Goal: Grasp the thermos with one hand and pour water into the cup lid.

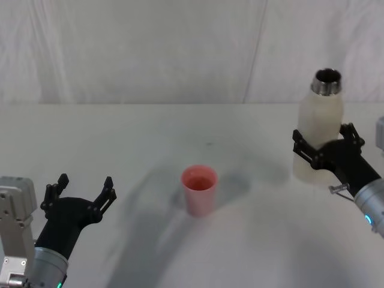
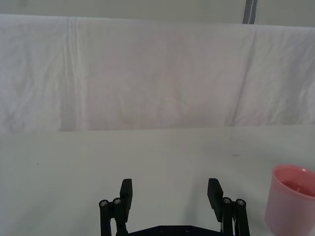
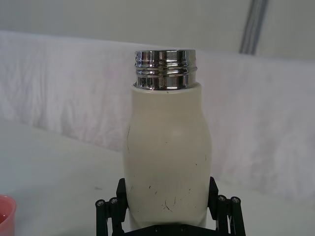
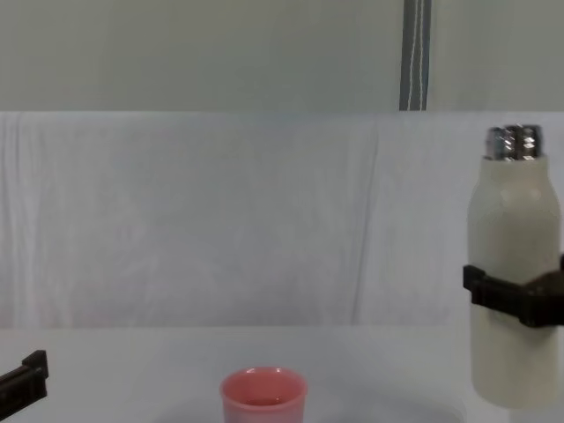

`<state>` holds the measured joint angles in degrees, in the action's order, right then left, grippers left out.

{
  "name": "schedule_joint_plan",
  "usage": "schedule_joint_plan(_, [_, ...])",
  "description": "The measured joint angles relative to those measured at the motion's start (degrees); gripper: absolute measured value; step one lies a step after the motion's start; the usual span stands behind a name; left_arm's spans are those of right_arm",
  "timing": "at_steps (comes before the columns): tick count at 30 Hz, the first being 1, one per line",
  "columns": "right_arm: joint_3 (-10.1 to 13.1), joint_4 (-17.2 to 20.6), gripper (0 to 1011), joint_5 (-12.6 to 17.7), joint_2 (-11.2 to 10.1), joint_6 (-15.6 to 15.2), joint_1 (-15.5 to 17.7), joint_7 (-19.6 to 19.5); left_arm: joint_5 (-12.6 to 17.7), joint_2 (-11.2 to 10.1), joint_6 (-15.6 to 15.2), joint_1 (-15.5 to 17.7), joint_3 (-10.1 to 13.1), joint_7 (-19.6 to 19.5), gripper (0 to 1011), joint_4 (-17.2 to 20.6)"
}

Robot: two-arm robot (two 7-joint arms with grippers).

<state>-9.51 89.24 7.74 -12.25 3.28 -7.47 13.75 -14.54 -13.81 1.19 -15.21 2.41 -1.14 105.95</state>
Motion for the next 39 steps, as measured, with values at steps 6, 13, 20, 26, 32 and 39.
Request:
schedule_joint_plan(6, [-2.2,1.0,951,-3.4,-2.5,-1.6,-2.6,1.0,0.0,0.0,0.0,0.0,0.0,0.0,1001,0.0])
schedule_joint_plan(13, [-3.8,1.3,951,-5.8,-3.9,-2.4,-5.2,1.8,0.0,0.0,0.0,0.0,0.0,0.0,1001,0.0])
schedule_joint_plan(20, [-5.6,1.9,951,-8.1,-5.5,-3.2,-7.0,3.1,0.0,0.0,0.0,0.0,0.0,0.0,1001,0.0])
schedule_joint_plan(26, [-6.8,2.0,951,-9.9,-6.7,-3.9,-7.8,3.8,0.0,0.0,0.0,0.0,0.0,0.0,1001,0.0])
schedule_joint_plan(32, [-8.0,1.7,951,-11.4,-7.4,-4.3,-8.5,4.5,0.0,0.0,0.0,0.0,0.0,0.0,1001,0.0])
schedule_joint_plan(39, [-9.6,0.9,951,-13.6,-8.2,-4.3,-9.5,5.0,0.0,0.0,0.0,0.0,0.0,0.0,1001,0.0])
